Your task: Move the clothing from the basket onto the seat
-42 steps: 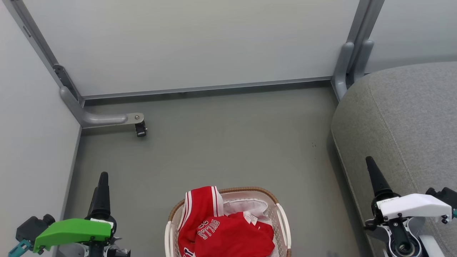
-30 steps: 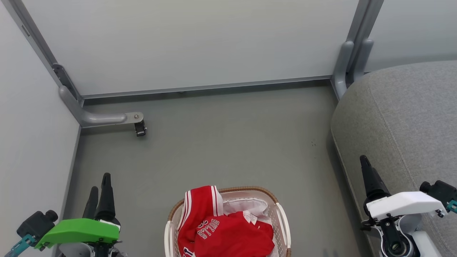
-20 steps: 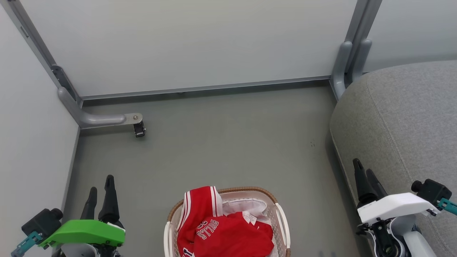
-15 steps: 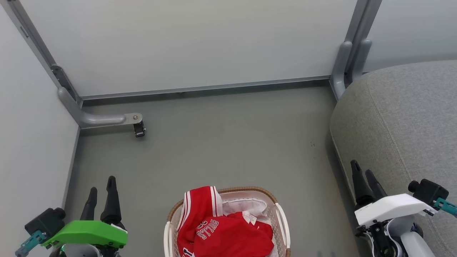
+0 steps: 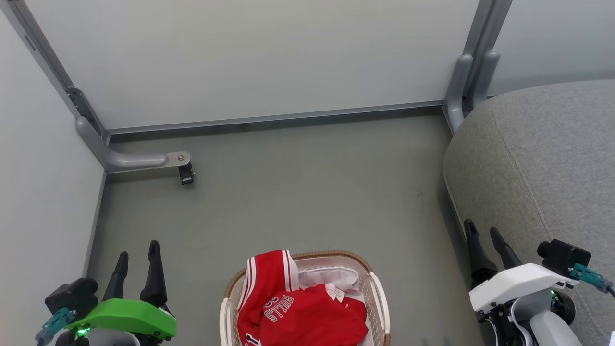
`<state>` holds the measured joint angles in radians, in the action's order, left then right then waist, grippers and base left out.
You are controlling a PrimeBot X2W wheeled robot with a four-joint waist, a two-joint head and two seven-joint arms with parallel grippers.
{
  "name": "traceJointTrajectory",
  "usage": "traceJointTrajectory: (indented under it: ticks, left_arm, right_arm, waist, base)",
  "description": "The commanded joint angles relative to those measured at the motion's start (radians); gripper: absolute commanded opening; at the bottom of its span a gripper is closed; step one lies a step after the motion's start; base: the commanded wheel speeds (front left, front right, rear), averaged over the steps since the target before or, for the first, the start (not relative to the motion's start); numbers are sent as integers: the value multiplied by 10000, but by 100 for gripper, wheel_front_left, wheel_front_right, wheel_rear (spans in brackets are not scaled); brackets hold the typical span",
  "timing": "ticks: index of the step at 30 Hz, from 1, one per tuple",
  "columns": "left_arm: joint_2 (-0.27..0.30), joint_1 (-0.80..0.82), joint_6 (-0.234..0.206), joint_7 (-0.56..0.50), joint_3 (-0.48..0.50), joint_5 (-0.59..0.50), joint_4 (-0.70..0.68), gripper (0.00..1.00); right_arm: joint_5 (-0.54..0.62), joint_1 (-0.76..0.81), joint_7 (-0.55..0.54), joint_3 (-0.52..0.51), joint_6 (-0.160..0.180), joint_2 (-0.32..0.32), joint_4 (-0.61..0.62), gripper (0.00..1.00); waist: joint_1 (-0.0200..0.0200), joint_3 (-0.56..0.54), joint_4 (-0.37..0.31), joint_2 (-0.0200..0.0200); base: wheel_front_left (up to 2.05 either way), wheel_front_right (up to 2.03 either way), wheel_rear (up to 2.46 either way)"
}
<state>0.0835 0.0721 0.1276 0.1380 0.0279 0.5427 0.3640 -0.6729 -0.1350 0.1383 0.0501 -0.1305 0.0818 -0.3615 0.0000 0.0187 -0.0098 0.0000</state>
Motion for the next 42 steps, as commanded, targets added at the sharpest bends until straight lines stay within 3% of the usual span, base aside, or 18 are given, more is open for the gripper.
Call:
traceJointTrajectory:
  ticks: [1, 42]
  left_arm:
    - [123, 73, 10, 101, -20, -333, -23, 100]
    - [-40, -376, -39, 1019, -131, -4041, 627, 100]
  right_arm:
    - [312, -245, 103, 48, -2, 114, 6, 100]
    - [4218, -390, 1016, 397, -3, 50, -1349, 100]
  waist:
    - [0, 6, -5, 0]
    - [0, 101, -48, 0]
  base:
    - [0, 0, 0]
    - [0, 0, 0]
